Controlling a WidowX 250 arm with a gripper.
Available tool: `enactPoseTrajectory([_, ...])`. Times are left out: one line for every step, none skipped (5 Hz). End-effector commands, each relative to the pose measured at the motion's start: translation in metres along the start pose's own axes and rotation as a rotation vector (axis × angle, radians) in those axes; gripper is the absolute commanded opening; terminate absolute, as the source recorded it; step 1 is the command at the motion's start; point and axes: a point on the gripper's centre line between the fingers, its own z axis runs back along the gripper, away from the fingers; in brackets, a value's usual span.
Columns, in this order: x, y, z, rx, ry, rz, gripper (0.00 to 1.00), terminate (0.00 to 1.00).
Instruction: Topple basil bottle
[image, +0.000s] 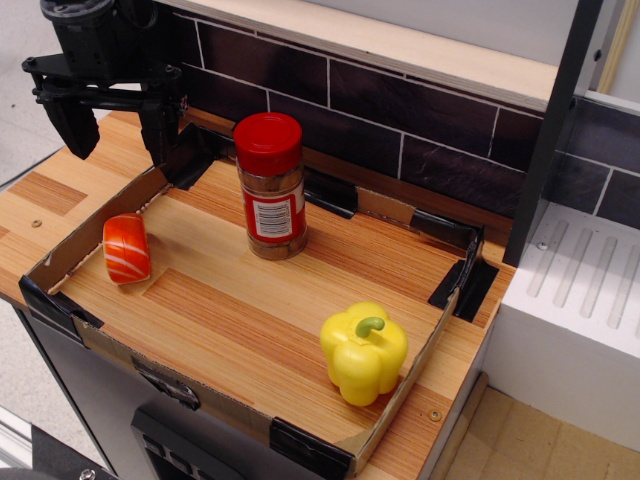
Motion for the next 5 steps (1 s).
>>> enactPoseTrajectory([0.000, 0.000, 0.000, 0.000, 0.000, 0.000, 1.00, 0.00])
enactPoseTrajectory([-0.015, -0.013, 0.009, -0.006, 0.079, -0.079, 1.00, 0.00])
enactPoseTrajectory([-0.030, -0.028, 0.018, -0.023, 0.057, -0.153, 1.00, 0.00])
enactPoseTrajectory([-0.039, -0.047, 0.028, -0.076, 0.055, -0.179, 1.00, 0.00])
enactPoseTrajectory([-0.046, -0.070, 0.039, -0.119, 0.063, -0.177, 1.00, 0.00])
